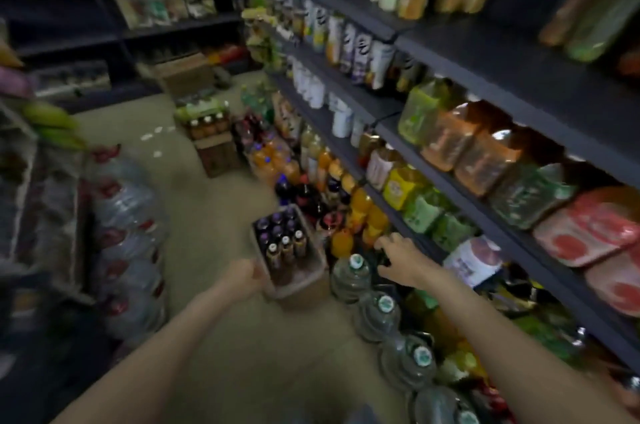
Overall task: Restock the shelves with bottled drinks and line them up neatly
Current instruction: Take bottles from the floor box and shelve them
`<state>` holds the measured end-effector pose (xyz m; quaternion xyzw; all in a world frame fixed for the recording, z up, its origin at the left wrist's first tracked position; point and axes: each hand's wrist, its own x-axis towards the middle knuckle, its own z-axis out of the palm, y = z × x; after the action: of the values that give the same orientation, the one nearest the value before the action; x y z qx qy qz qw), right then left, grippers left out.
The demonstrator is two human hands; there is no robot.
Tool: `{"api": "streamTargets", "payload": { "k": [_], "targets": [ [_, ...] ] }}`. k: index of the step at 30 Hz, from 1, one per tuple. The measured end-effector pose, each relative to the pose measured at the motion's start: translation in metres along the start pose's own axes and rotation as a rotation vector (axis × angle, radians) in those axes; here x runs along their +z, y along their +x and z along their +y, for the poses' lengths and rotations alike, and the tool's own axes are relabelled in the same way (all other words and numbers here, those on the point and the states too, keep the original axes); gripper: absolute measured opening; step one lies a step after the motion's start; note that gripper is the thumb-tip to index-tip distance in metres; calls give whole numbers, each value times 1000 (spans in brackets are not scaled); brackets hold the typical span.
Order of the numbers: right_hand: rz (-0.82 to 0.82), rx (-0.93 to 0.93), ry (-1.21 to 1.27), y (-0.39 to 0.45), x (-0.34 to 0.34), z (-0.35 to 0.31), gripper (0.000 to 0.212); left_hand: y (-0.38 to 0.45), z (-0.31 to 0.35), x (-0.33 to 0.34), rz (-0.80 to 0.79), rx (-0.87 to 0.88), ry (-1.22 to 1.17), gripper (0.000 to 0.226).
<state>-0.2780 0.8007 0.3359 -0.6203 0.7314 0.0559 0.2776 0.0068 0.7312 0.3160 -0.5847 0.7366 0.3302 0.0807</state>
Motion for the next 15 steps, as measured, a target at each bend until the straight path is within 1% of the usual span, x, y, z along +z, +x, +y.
{"api": "streamTargets", "payload": {
  "k": [3, 7, 10, 13, 15],
  "targets": [
    [-105, 30, -3, 60, 18, -18, 39, 20, -51, -10, -7, -127, -28, 28],
    [-212, 54, -8, 145, 41, -35, 41, 65, -103, -26, 44, -263, -176, 24],
    [-256, 36, 26, 211, 53, -49, 36, 112, -124, -45, 96, -302, -223, 23],
    [-300, 39, 105, 275, 65, -66, 32, 168, -134, -62, 107, -329, -253, 24],
    [-314, 48, 133, 312, 74, -76, 33, 206, -137, -71, 107, -340, -281, 24]
  ]
}}
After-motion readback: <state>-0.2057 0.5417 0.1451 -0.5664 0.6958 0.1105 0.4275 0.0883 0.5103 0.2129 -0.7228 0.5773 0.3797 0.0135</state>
